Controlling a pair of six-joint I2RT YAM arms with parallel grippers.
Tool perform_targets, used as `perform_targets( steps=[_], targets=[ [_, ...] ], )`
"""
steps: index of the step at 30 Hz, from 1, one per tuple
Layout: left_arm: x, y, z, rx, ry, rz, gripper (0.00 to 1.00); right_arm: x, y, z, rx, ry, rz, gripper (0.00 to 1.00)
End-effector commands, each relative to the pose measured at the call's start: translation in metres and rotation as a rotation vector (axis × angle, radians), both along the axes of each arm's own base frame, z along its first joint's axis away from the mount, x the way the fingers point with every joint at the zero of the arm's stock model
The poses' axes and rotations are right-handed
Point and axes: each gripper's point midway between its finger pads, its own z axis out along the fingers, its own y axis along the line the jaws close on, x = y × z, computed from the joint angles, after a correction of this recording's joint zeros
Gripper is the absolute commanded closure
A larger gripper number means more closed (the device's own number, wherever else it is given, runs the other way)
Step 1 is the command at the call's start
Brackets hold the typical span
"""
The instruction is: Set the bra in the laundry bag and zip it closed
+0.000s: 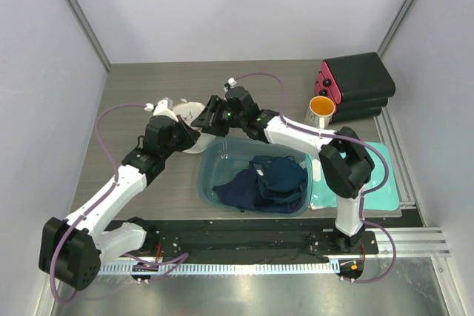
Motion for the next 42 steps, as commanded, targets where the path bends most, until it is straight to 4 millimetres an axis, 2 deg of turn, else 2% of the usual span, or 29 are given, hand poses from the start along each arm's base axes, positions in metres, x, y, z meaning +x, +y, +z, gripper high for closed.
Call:
perform_targets(
  steps=[1,4,5,6,8,9,10,11,13,14,16,17,19,20,23,24,25,27,29,30,31,32,33,34,36,39,41,42],
  targets=[
    [0.004,-0.002,0.042,-0.042,-0.107,-0.008,1.00,0.022,0.012,0.028,0.082,-0.047,-0.059,0.47],
    [0.000,-0.001,0.041,-0.039,-0.103,-0.010,1.00,0.040,0.006,0.028,0.065,-0.081,-0.104,0.69],
    [-0.001,0.001,0.040,-0.036,-0.101,-0.005,1.00,0.046,0.004,0.029,0.064,-0.091,-0.112,0.87],
    [-0.005,0.005,0.037,-0.026,-0.092,0.004,1.00,0.054,0.003,0.027,0.060,-0.096,-0.120,0.92],
    [-0.008,0.019,0.030,0.012,-0.090,0.064,1.00,0.072,-0.007,0.026,0.043,-0.132,-0.126,0.99],
    [-0.010,0.026,0.026,0.030,-0.086,0.085,1.00,0.082,-0.009,0.031,0.046,-0.155,-0.124,0.99],
    [-0.013,0.034,0.029,0.037,-0.105,0.110,1.00,0.092,-0.015,0.023,0.038,-0.159,-0.104,0.99],
    [-0.015,0.039,0.023,0.047,-0.095,0.121,1.00,0.099,-0.017,0.022,0.038,-0.177,-0.089,0.99],
    [-0.017,0.048,0.023,0.049,-0.092,0.146,1.00,0.109,-0.017,0.032,0.078,-0.207,-0.057,0.99],
    [-0.018,0.049,0.023,0.042,-0.090,0.140,1.00,0.111,-0.016,0.021,0.087,-0.190,-0.012,0.99],
    [-0.017,0.052,0.026,0.038,-0.096,0.146,1.00,0.115,-0.012,0.027,0.115,-0.199,0.040,0.98],
    [-0.017,0.052,0.030,0.034,-0.101,0.145,1.00,0.115,-0.011,0.020,0.119,-0.182,0.069,0.96],
    [-0.015,0.053,0.036,0.032,-0.115,0.144,1.00,0.115,-0.012,0.021,0.104,-0.183,0.080,0.85],
    [-0.012,0.050,0.044,0.021,-0.130,0.133,1.00,0.114,-0.016,0.030,0.099,-0.200,0.076,0.75],
    [-0.007,0.038,0.058,-0.020,-0.152,0.086,1.00,0.108,-0.027,0.025,0.002,-0.209,0.048,0.57],
    [-0.005,0.032,0.055,-0.029,-0.138,0.065,1.00,0.107,-0.033,0.033,-0.031,-0.225,0.014,0.53],
    [-0.002,0.029,0.059,-0.045,-0.142,0.061,1.00,0.100,-0.040,0.029,-0.072,-0.196,0.003,0.47],
    [0.003,0.022,0.059,-0.066,-0.137,0.039,1.00,0.087,-0.050,0.036,-0.093,-0.196,-0.023,0.46],
    [0.006,0.018,0.057,-0.084,-0.129,0.033,1.00,0.075,-0.052,0.040,-0.062,-0.161,-0.044,0.43],
    [0.009,0.016,0.059,-0.093,-0.138,0.028,1.00,0.064,-0.055,0.024,-0.057,-0.109,-0.045,0.42],
    [0.011,0.012,0.054,-0.097,-0.124,0.014,1.00,0.055,-0.049,0.044,0.022,-0.128,-0.035,0.42],
    [0.012,0.009,0.054,-0.109,-0.120,0.011,1.00,0.049,-0.046,0.052,0.082,-0.094,-0.054,0.41],
    [0.013,0.009,0.053,-0.113,-0.118,0.009,1.00,0.039,-0.047,0.040,0.094,-0.058,-0.062,0.40],
    [0.014,0.006,0.053,-0.122,-0.118,0.001,1.00,0.032,-0.040,0.057,0.133,-0.096,-0.066,0.39],
    [0.014,0.005,0.051,-0.128,-0.113,-0.001,1.00,0.024,-0.032,0.064,0.142,-0.104,-0.063,0.38],
    [0.014,0.005,0.053,-0.131,-0.119,-0.004,1.00,0.011,-0.012,0.069,0.144,-0.105,-0.037,0.38],
    [0.013,0.004,0.056,-0.134,-0.124,-0.010,1.00,0.006,0.000,0.060,0.128,-0.093,-0.029,0.38],
    [0.013,0.004,0.058,-0.135,-0.130,-0.013,1.00,0.007,0.004,0.063,0.131,-0.094,-0.030,0.38]
  ],
)
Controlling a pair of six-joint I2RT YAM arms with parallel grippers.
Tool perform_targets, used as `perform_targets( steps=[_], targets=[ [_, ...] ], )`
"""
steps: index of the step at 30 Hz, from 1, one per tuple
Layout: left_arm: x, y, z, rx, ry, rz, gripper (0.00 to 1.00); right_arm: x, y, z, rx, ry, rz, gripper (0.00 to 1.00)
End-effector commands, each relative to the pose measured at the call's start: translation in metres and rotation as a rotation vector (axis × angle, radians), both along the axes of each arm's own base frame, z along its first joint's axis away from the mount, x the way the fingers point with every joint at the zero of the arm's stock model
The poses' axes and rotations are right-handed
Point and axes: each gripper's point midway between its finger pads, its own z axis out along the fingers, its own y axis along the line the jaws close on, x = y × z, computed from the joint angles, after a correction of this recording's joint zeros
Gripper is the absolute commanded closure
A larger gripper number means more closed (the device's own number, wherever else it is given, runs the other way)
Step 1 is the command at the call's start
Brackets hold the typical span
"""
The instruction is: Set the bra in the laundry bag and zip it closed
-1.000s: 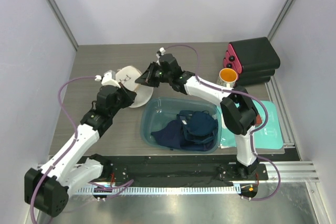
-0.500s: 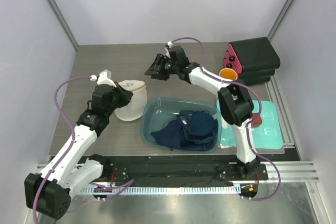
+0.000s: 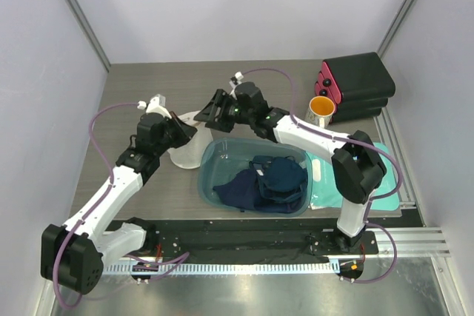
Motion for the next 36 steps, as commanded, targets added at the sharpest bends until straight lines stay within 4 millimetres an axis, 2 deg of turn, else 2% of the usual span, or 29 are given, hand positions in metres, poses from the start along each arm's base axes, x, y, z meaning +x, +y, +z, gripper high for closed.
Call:
perform_targets(
  steps=[1,6,9,13,15,16,19,20,22,23,24,26,28,29,30,33,34,35,36],
  targets=[
    [0.008,-0.007,0.038,-0.058,-0.107,-0.024,1.00,0.005,0.024,0.029,0.068,-0.048,-0.026,0.38],
    [0.003,-0.005,0.041,-0.045,-0.111,-0.027,1.00,0.012,0.034,0.018,0.058,-0.038,-0.022,0.42],
    [0.000,-0.005,0.040,-0.045,-0.108,-0.034,1.00,0.019,0.036,0.017,0.042,-0.053,-0.026,0.51],
    [-0.005,0.000,0.036,-0.025,-0.103,-0.025,1.00,0.037,0.030,0.007,0.025,-0.050,-0.048,0.81],
    [-0.007,0.005,0.035,-0.003,-0.106,-0.014,1.00,0.046,0.029,0.011,0.027,-0.069,-0.042,0.85],
    [-0.010,0.010,0.032,0.013,-0.099,0.007,1.00,0.053,0.024,0.005,0.020,-0.060,-0.047,0.87],
    [-0.018,0.022,0.025,0.050,-0.092,0.038,1.00,0.068,0.018,0.005,0.023,-0.079,-0.033,0.89],
    [-0.019,0.028,0.023,0.055,-0.084,0.053,1.00,0.075,0.011,-0.002,0.029,-0.063,-0.010,0.89],
    [-0.021,0.037,0.018,0.068,-0.070,0.074,1.00,0.082,0.008,0.003,0.059,-0.086,0.038,0.90],
    [-0.022,0.048,0.013,0.081,-0.043,0.105,1.00,0.083,0.006,-0.007,0.069,-0.061,0.093,0.90],
    [-0.023,0.053,0.014,0.088,-0.036,0.110,1.00,0.086,0.004,-0.003,0.080,-0.074,0.124,0.90],
    [-0.025,0.064,0.012,0.082,-0.019,0.120,1.00,0.085,0.002,-0.013,0.097,-0.050,0.199,0.90],
    [-0.024,0.068,0.011,0.070,-0.012,0.122,1.00,0.094,-0.005,-0.012,0.082,-0.096,0.232,0.90],
    [-0.024,0.068,0.012,0.059,-0.014,0.114,1.00,0.094,-0.005,-0.015,0.064,-0.098,0.246,0.89],
    [-0.022,0.059,0.016,0.033,-0.030,0.064,1.00,0.094,-0.005,-0.021,0.020,-0.058,0.260,0.88],
    [-0.016,0.037,0.028,-0.047,-0.068,-0.030,1.00,0.093,-0.004,-0.023,-0.071,-0.095,0.287,0.71],
    [-0.016,0.029,0.033,-0.078,-0.076,-0.070,1.00,0.095,-0.005,-0.021,-0.097,-0.108,0.257,0.59],
    [-0.014,0.027,0.034,-0.100,-0.072,-0.071,1.00,0.096,-0.008,-0.022,-0.124,-0.113,0.235,0.53],
    [-0.012,0.026,0.038,-0.108,-0.079,-0.074,1.00,0.093,-0.013,-0.031,-0.168,-0.084,0.208,0.44]
  ],
)
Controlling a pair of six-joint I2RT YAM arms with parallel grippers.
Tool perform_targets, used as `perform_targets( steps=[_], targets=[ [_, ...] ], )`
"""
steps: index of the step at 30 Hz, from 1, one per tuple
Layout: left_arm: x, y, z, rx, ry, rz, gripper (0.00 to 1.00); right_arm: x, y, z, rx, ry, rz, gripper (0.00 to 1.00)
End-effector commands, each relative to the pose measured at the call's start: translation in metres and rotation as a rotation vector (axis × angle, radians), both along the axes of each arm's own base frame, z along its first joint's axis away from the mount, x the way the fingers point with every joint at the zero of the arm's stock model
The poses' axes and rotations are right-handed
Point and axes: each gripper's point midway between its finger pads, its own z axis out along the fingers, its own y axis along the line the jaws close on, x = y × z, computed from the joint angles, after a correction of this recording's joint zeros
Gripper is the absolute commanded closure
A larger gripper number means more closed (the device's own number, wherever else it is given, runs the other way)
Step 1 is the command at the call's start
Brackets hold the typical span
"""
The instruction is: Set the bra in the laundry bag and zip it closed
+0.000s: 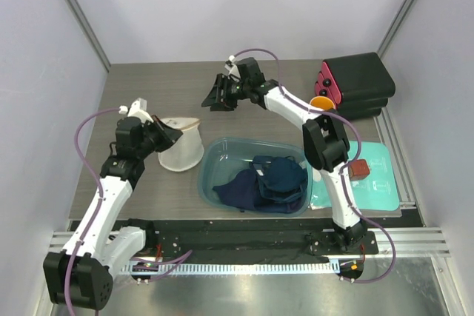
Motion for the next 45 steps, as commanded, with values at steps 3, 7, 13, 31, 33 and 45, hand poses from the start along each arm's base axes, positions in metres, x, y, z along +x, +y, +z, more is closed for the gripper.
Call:
perform_targets(
  steps=[3,7,13,31,33,45],
  targets=[
    [0.014,-0.022,0.031,-0.102,-0.083,-0.099,1.00,-0.002,-0.034,0.022,-0.166,-0.104,-0.183,0.36],
    [0.020,-0.029,0.032,-0.117,-0.084,-0.121,1.00,-0.031,-0.035,0.033,-0.094,-0.054,-0.273,0.35],
    [0.020,-0.036,0.027,-0.115,-0.077,-0.138,1.00,-0.071,-0.003,0.066,-0.011,-0.075,-0.251,0.34],
    [0.002,-0.009,0.014,-0.042,-0.020,-0.034,1.00,-0.021,0.014,0.054,0.077,-0.077,-0.271,0.92],
    [0.000,0.003,0.006,-0.017,0.010,0.014,1.00,-0.013,0.011,0.048,0.085,-0.074,-0.231,0.94],
    [-0.009,0.044,-0.010,0.017,0.089,0.167,0.95,0.019,-0.016,0.044,0.147,-0.083,-0.239,0.97]
  ],
)
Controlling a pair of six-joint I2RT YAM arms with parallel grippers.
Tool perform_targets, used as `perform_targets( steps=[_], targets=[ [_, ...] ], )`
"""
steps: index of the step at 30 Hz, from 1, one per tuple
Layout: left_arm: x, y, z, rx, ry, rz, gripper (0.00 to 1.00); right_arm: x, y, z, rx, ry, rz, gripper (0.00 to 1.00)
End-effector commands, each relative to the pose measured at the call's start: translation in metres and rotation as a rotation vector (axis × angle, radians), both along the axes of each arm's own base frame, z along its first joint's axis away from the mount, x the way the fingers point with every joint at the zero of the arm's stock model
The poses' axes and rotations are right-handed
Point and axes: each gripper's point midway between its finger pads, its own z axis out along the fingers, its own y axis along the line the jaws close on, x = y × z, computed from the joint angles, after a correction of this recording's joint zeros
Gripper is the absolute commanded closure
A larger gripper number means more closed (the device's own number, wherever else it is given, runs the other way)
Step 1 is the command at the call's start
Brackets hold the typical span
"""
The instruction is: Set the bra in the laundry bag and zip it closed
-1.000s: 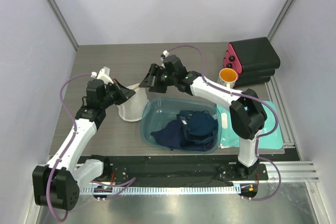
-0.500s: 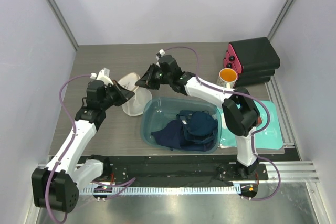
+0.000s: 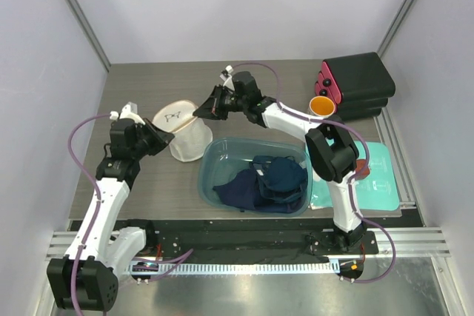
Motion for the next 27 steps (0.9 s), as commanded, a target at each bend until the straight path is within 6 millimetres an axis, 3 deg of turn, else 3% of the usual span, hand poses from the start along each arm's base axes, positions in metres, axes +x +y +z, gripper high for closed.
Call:
perform_targets(
  steps=[1,2,5,6,8,11,15,16,18,19,21,22,24,26,27],
  targets=[
    [-0.005,0.013,0.008,0.021,-0.015,0.034,0.86,0.068,-0.042,0.015,-0.021,-0.148,-0.179,0.96],
    [-0.005,0.008,0.015,0.009,-0.040,0.009,0.69,0.072,-0.046,0.014,-0.035,-0.145,-0.189,0.94],
    [-0.007,-0.005,0.036,-0.027,-0.104,-0.066,0.48,0.089,-0.066,0.006,-0.090,-0.159,-0.253,0.92],
    [-0.010,-0.011,0.042,-0.041,-0.124,-0.103,0.45,0.097,-0.073,0.004,-0.112,-0.173,-0.292,0.91],
    [-0.013,-0.018,0.054,-0.056,-0.151,-0.136,0.42,0.109,-0.089,0.002,-0.139,-0.196,-0.331,0.83],
    [-0.019,-0.037,0.063,-0.083,-0.172,-0.200,0.41,0.126,-0.110,0.002,-0.172,-0.244,-0.397,0.82],
    [-0.032,-0.074,0.064,-0.080,-0.176,-0.308,0.41,0.137,-0.140,0.001,-0.242,-0.290,-0.490,0.79],
    [-0.032,-0.081,0.062,-0.077,-0.171,-0.324,0.41,0.135,-0.150,-0.009,-0.267,-0.276,-0.509,0.79],
    [-0.038,-0.101,0.058,-0.075,-0.160,-0.371,0.41,0.136,-0.168,-0.002,-0.305,-0.302,-0.574,0.78],
    [-0.037,-0.108,0.051,-0.074,-0.140,-0.385,0.41,0.132,-0.177,-0.013,-0.342,-0.290,-0.587,0.75],
    [-0.042,-0.126,0.048,-0.078,-0.141,-0.427,0.41,0.127,-0.193,-0.010,-0.397,-0.311,-0.628,0.68],
    [-0.044,-0.132,0.047,-0.074,-0.140,-0.441,0.40,0.121,-0.199,-0.019,-0.432,-0.294,-0.625,0.60],
    [-0.047,-0.144,0.046,-0.063,-0.152,-0.460,0.40,0.112,-0.206,-0.011,-0.463,-0.311,-0.627,0.50],
    [-0.053,-0.155,0.048,-0.066,-0.172,-0.492,0.40,0.101,-0.222,-0.019,-0.546,-0.307,-0.628,0.38],
    [-0.053,-0.159,0.051,-0.070,-0.192,-0.494,0.40,0.096,-0.229,-0.008,-0.565,-0.325,-0.645,0.31]
  ],
)
